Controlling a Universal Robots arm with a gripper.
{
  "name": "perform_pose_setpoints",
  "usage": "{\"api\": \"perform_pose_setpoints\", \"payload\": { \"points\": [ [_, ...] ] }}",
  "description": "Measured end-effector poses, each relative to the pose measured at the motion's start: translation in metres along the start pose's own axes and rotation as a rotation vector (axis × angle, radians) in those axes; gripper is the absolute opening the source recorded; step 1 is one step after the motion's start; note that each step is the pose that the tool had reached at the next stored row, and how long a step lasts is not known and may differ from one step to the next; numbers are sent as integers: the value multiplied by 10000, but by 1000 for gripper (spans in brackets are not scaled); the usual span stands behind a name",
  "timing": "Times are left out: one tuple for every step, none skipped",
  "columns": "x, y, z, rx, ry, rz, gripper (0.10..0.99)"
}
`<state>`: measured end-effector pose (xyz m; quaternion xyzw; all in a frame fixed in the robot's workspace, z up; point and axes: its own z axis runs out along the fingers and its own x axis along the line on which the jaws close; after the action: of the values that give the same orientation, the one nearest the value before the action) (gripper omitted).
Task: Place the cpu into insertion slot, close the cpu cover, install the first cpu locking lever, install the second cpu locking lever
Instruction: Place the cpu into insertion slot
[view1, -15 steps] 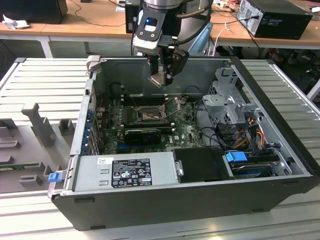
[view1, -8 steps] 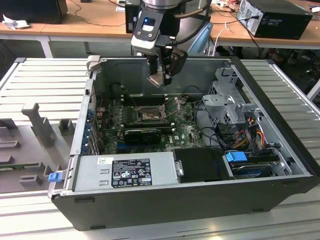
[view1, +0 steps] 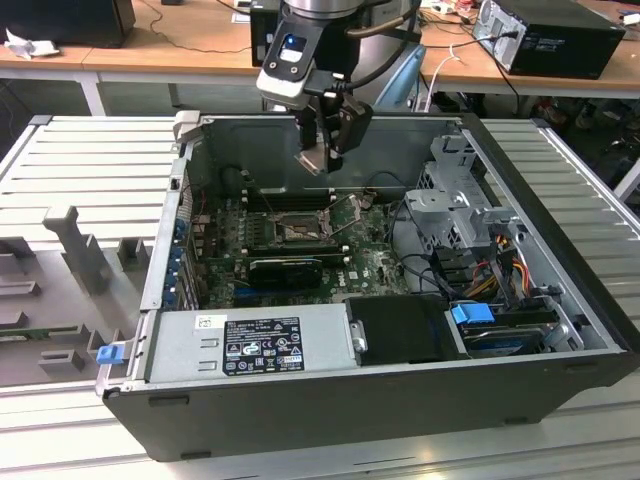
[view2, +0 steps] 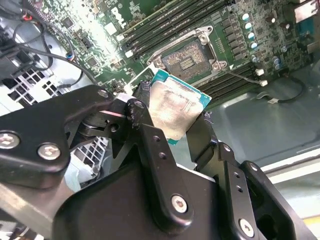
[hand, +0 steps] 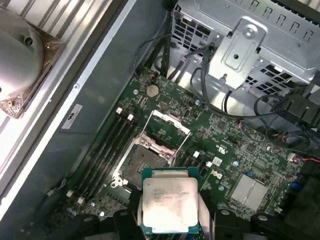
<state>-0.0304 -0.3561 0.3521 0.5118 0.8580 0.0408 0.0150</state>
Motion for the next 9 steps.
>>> {"api": "perform_pose_setpoints", "payload": {
  "points": [
    [0,0,2,-3,-20,230,533],
    [0,0,2,-6,-35,398,533],
    [0,0,3,-9,-46,531,533],
    [0,0,7,-13,-66,781,533],
    [0,-1,12,-17,-92,1065,533],
    [0,-1,15,-20,-106,1237,533],
    [0,-1,19,-23,-126,1468,533],
    [0,-2,23,-27,-146,1706,533],
    [0,-2,26,-30,-162,1892,533]
  ]
}}
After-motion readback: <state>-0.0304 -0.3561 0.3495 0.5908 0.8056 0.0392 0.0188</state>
